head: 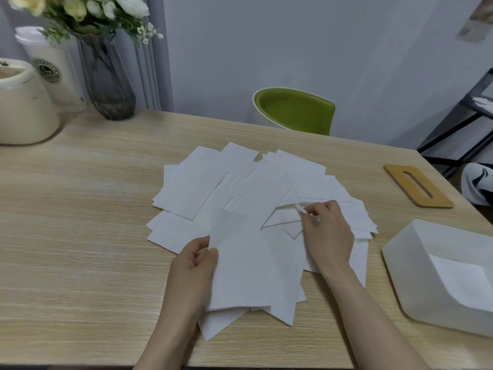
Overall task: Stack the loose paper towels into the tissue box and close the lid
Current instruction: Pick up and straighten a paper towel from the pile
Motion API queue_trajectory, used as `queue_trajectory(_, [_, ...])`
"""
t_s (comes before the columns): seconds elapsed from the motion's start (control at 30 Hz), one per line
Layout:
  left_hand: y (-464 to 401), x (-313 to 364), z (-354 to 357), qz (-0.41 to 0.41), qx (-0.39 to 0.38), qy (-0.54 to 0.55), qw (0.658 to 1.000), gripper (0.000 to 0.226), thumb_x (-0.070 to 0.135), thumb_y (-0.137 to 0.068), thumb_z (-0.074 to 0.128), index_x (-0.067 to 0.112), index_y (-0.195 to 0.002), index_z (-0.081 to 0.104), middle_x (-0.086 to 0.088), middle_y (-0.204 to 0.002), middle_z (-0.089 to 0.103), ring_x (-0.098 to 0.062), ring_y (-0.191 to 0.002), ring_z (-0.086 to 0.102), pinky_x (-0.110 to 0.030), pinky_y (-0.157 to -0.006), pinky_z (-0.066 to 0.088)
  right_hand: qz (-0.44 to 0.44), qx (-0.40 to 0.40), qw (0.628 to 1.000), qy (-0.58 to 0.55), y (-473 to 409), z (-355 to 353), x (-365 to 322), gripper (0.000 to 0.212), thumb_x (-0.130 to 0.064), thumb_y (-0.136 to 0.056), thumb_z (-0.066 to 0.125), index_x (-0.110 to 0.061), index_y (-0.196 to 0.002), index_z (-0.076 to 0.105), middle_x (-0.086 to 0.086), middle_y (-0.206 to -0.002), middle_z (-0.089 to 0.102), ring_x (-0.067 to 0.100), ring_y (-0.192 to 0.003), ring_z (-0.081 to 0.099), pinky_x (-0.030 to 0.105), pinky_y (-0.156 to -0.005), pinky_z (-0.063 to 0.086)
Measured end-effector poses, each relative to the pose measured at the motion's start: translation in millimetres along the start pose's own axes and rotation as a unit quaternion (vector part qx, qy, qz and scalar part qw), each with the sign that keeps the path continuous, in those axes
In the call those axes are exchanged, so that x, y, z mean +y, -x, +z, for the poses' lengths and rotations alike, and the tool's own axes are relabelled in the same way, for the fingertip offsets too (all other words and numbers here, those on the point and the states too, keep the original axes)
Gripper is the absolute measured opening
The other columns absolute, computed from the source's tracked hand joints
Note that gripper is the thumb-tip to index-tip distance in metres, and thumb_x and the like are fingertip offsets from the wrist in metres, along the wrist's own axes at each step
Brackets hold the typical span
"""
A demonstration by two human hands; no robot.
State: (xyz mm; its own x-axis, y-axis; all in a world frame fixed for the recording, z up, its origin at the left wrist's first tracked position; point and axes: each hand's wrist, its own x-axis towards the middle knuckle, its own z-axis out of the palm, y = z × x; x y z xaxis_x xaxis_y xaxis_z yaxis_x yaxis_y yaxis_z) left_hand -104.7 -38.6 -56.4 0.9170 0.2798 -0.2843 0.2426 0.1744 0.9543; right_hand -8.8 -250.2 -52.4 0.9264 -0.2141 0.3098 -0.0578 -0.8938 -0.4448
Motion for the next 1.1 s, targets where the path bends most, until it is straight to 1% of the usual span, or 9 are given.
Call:
queue_trajectory(0.1, [-0.6, 2.1, -1.6, 0.0, 0.009, 0.013, 1.0, 0.023, 0.004, -0.095, 0.053, 0.021, -0.095, 0.07, -0.011, -0.085, 0.075, -0.026, -0.078, 0.066, -0.039, -0.076, 0.047, -0.018, 0.018, 1.0, 0.01, 12.4, -1.5, 1.4, 0.013, -0.029, -0.092, 0.058, -0.017, -0.092, 0.065, -0.004, -0.094, 0.054, 0.015, -0.074, 0.051, 0.026, -0.053, 0.029])
queue_trajectory(0.17, [-0.2, 4.2, -1.5, -0.005, 0.015, 0.03, 0.999, 0.023, 0.004, -0.094, 0.053, 0.02, -0.095, 0.07, -0.007, -0.083, 0.075, -0.021, -0.074, 0.066, -0.036, -0.073, 0.047, -0.034, 0.028, 0.999, 0.01, 27.5, -6.1, 1.9, 0.008, -0.027, -0.091, 0.06, -0.02, -0.088, 0.063, -0.008, -0.089, 0.051, 0.01, -0.07, 0.047, 0.021, -0.047, 0.024])
queue_trajectory(0.23, [1.0, 5.9, -0.3, -0.012, 0.015, 0.042, 0.999, 0.023, 0.004, -0.094, 0.053, 0.02, -0.095, 0.07, -0.003, -0.079, 0.075, -0.015, -0.069, 0.067, -0.033, -0.067, 0.047, -0.039, 0.028, 0.999, 0.0, 42.8, -13.6, 2.0, 0.005, -0.025, -0.089, 0.062, -0.023, -0.085, 0.059, -0.012, -0.086, 0.048, 0.008, -0.068, 0.046, 0.017, -0.048, 0.022])
queue_trajectory(0.37, [4.0, 7.7, 4.0, -0.018, 0.006, 0.052, 0.998, 0.023, 0.005, -0.094, 0.054, 0.02, -0.096, 0.07, -0.005, -0.082, 0.076, -0.016, -0.07, 0.068, -0.033, -0.067, 0.047, -0.009, 0.013, 1.0, -0.026, 68.2, -31.2, 2.2, 0.013, -0.029, -0.087, 0.061, -0.033, -0.081, 0.05, -0.016, -0.084, 0.05, 0.005, -0.067, 0.046, 0.018, -0.049, 0.023])
queue_trajectory(0.57, [3.5, 6.7, 14.3, -0.016, 0.001, 0.032, 0.999, 0.022, 0.004, -0.094, 0.053, 0.019, -0.1, 0.069, -0.002, -0.082, 0.076, -0.014, -0.069, 0.069, -0.032, -0.064, 0.048, 0.052, -0.041, 0.997, -0.039, 95.6, -54.2, 7.7, 0.017, -0.036, -0.083, 0.06, -0.038, -0.078, 0.044, -0.022, -0.086, 0.052, -0.006, -0.073, 0.049, 0.018, -0.053, 0.029])
queue_trajectory(0.73, [5.8, 5.4, 17.0, -0.017, -0.007, 0.03, 0.999, 0.023, 0.004, -0.095, 0.053, 0.02, -0.096, 0.069, 0.0, -0.08, 0.076, -0.01, -0.067, 0.07, -0.031, -0.062, 0.047, 0.073, -0.095, 0.993, -0.006, 112.3, -67.5, 12.6, 0.02, -0.036, -0.083, 0.061, -0.037, -0.077, 0.042, -0.019, -0.09, 0.049, -0.003, -0.073, 0.05, 0.015, -0.053, 0.027])
queue_trajectory(0.87, [5.1, 3.2, 16.0, -0.02, -0.006, 0.027, 0.999, 0.022, 0.005, -0.094, 0.054, 0.02, -0.097, 0.069, -0.003, -0.083, 0.076, -0.016, -0.072, 0.07, -0.034, -0.067, 0.049, 0.083, -0.118, 0.99, 0.002, 121.1, -79.3, 17.6, 0.022, -0.036, -0.079, 0.064, -0.035, -0.076, 0.043, -0.015, -0.088, 0.049, -0.001, -0.07, 0.049, 0.017, -0.051, 0.028])
queue_trajectory(1.0, [5.5, 2.6, 16.5, -0.022, -0.004, 0.027, 0.999, 0.021, 0.005, -0.094, 0.054, 0.02, -0.097, 0.069, -0.003, -0.083, 0.076, -0.017, -0.072, 0.069, -0.034, -0.066, 0.049, 0.096, -0.139, 0.984, -0.062, 119.5, -85.3, 23.0, 0.025, -0.054, -0.071, 0.064, -0.037, -0.08, 0.05, -0.02, -0.095, 0.051, -0.007, -0.082, 0.05, 0.022, -0.058, 0.037])
queue_trajectory(1.1, [6.3, 3.6, 17.9, -0.024, -0.008, 0.031, 0.999, 0.02, 0.005, -0.095, 0.054, 0.019, -0.099, 0.068, 0.0, -0.079, 0.076, -0.013, -0.068, 0.069, -0.032, -0.064, 0.048, 0.127, -0.111, 0.973, -0.158, 106.2, -88.9, 28.5, 0.044, -0.075, -0.066, 0.056, -0.036, -0.086, 0.057, -0.023, -0.095, 0.056, -0.008, -0.083, 0.05, 0.029, -0.069, 0.042])
